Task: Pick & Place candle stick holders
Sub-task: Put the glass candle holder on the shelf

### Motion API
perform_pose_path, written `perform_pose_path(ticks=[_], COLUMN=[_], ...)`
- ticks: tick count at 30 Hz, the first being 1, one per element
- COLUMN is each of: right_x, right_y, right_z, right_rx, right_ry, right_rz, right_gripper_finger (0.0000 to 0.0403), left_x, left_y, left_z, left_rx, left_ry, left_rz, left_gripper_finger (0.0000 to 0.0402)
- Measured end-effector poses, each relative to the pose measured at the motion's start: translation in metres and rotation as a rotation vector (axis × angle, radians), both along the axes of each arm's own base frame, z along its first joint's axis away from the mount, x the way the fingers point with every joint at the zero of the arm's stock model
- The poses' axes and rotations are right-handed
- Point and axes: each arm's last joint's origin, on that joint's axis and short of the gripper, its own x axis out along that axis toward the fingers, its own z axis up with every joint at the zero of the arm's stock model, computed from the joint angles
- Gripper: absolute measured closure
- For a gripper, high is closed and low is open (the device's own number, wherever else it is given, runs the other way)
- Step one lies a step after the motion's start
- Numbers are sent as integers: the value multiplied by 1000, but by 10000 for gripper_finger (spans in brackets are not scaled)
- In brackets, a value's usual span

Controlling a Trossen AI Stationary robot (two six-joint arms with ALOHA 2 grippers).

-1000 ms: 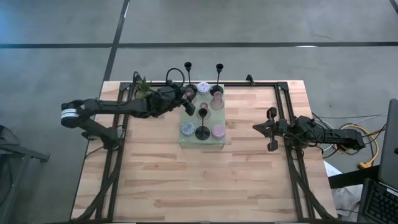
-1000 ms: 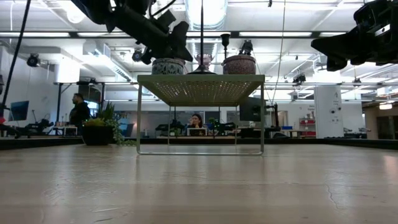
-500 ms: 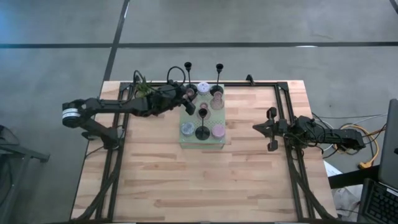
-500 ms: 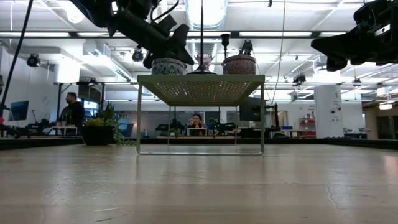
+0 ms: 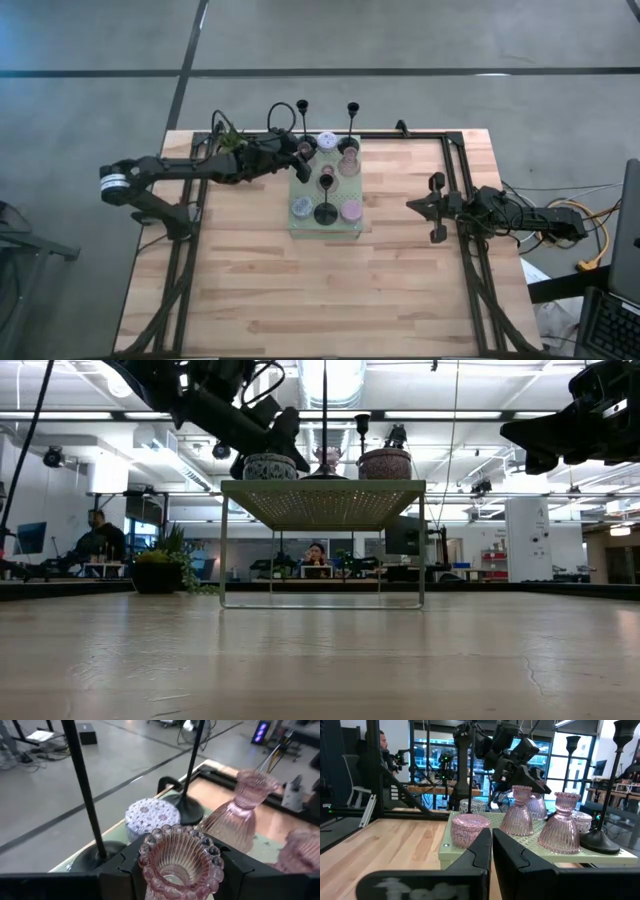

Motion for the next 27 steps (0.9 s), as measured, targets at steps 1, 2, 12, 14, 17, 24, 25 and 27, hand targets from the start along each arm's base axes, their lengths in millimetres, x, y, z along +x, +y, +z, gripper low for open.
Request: perform_pose_path(ticks=[1, 2, 12, 14, 17, 24, 25, 27], right_x=[0, 0, 0, 0, 0, 0, 0, 0], right_y=[0, 0, 0, 0, 0, 0, 0, 0], right_z=[0, 0, 0, 0, 0, 0, 0, 0], right_rx=[0, 0, 0, 0, 0, 0, 0, 0], right_ry=[0, 0, 0, 1, 0, 0, 0, 0], right_rz=[0, 0, 0, 0, 0, 0, 0, 0], right_gripper_finger=[394, 394, 394, 394, 394, 394, 394, 394], left_x=[0, 0, 0, 2, 4, 4, 4, 4], left_y=[1, 1, 1, 1, 1, 2, 2, 2], left_z=[0, -1, -13, -14, -16, -17, -17, -17], left_rx=[-1, 1, -37, -37, -36, -37, -37, -38], left_ry=[-14, -26, -37, -39, -36, -31, -30, -29], left_rz=[-5, -10, -29, -35, -43, -47, -46, -46], left_gripper_finger=[242, 242, 242, 242, 242, 242, 242, 242])
